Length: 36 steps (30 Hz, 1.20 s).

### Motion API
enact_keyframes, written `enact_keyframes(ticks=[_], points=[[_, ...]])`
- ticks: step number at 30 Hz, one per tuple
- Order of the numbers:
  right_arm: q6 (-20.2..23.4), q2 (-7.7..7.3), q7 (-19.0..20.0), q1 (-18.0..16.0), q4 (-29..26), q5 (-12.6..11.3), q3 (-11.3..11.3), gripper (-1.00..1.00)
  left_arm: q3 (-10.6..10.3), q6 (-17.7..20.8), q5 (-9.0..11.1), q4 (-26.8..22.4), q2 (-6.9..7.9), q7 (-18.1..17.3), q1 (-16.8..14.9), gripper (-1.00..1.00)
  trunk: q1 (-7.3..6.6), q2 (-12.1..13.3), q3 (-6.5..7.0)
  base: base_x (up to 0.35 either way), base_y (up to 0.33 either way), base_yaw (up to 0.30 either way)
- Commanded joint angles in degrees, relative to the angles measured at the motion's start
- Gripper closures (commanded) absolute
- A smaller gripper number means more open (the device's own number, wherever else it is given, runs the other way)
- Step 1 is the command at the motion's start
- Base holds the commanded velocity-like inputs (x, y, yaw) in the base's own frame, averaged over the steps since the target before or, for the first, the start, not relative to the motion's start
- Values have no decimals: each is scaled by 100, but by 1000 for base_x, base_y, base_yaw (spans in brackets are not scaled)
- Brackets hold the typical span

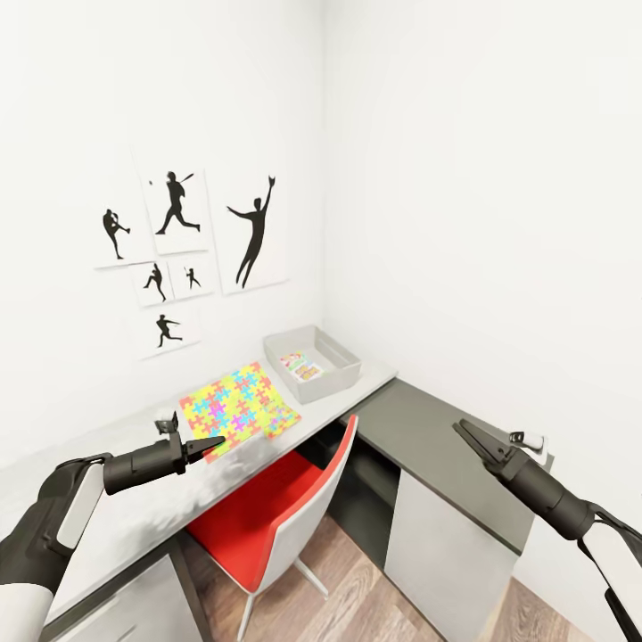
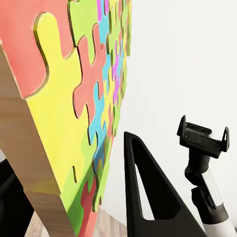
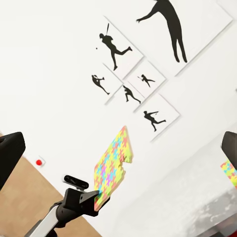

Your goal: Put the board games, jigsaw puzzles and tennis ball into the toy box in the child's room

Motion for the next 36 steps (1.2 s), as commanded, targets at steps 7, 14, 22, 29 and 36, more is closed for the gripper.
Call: enact_keyframes(ticks=[7,14,22,29,36], points=[[44,-1,-1,-5,4,-39,-2,-100,1,22,-17,0,-4,-20,-5,100,-62,110,105,0,0,0],[44,-1,-1,-5,4,-39,-2,-100,3,22,-24,0,-4,-20,-5,100,-62,110,169,0,0,0],[41,-1,-4,-5,4,-38,-2,-100,3,22,-26,0,-2,-20,-5,100,-62,110,242,0,0,0],[48,-9,-7,-5,4,-40,-2,-100,31,22,-16,0,-4,-24,-5,100,-62,110,280,10,0,0],[50,-12,-6,-5,1,-47,-2,-100,38,22,-21,0,-4,-26,-4,100,-62,110,281,204,0,0]])
